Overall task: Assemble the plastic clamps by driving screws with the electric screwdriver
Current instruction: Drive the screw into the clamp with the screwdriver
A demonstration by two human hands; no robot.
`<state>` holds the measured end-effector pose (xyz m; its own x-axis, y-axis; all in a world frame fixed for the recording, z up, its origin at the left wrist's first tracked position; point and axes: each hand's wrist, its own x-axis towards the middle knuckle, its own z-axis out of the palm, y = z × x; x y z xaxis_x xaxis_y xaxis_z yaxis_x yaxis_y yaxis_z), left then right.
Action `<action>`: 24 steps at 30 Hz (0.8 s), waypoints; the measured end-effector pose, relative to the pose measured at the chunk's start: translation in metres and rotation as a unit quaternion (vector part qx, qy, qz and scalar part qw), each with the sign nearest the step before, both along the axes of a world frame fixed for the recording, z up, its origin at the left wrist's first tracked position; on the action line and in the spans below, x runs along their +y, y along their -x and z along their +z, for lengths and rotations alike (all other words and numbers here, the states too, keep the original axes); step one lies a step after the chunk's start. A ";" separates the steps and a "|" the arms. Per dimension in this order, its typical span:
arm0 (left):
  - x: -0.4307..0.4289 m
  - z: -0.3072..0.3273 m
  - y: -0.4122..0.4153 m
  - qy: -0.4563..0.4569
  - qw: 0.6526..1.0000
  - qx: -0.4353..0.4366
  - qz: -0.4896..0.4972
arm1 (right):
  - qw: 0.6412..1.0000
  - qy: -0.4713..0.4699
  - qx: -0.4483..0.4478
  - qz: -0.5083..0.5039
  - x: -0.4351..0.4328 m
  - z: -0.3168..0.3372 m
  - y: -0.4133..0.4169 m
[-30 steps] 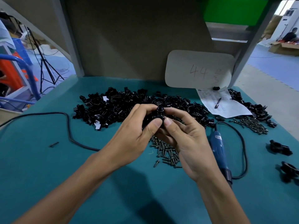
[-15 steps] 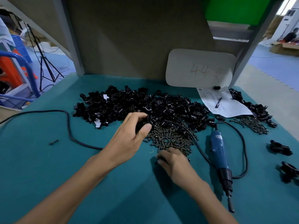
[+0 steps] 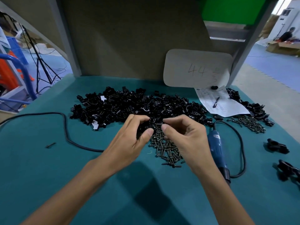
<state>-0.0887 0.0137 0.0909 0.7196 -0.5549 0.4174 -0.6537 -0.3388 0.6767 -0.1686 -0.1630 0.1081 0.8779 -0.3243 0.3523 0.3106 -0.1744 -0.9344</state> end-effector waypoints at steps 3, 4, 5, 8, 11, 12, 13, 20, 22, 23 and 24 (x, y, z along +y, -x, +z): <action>0.000 0.001 0.001 0.003 1.000 -0.006 -0.003 | 1.000 0.025 0.005 -0.013 0.005 0.002 0.001; 0.000 0.001 0.001 0.004 1.000 -0.006 -0.003 | 0.999 0.032 0.007 -0.013 0.006 0.002 0.001; 0.001 0.001 0.000 0.005 1.000 -0.006 -0.003 | 0.999 0.039 0.006 -0.013 0.007 0.003 0.002; 0.001 0.001 0.001 0.010 1.000 -0.006 -0.003 | 0.999 0.038 0.005 -0.029 0.008 0.003 0.002; 0.002 0.002 0.001 0.015 1.000 -0.007 0.000 | 0.998 0.058 0.013 -0.035 0.007 0.003 0.002; 0.002 0.003 0.001 0.014 1.000 -0.006 0.001 | 0.997 0.067 0.013 -0.033 0.007 0.003 0.002; 0.002 0.004 0.001 0.013 1.000 -0.005 0.001 | 0.997 0.075 0.012 -0.029 0.006 0.003 0.002; 0.001 0.004 0.001 -0.001 1.000 -0.008 -0.008 | 0.993 0.116 0.006 0.007 0.005 0.003 0.003; 0.003 0.005 0.001 -0.001 1.000 -0.009 -0.006 | 0.996 0.083 0.025 0.037 0.002 0.002 0.002; 0.003 0.005 0.001 -0.003 1.000 -0.012 -0.008 | 0.997 0.060 0.036 0.045 0.000 0.003 0.001; 0.003 0.005 0.002 -0.007 1.000 -0.015 -0.010 | 0.997 0.040 0.046 0.051 -0.002 0.003 0.000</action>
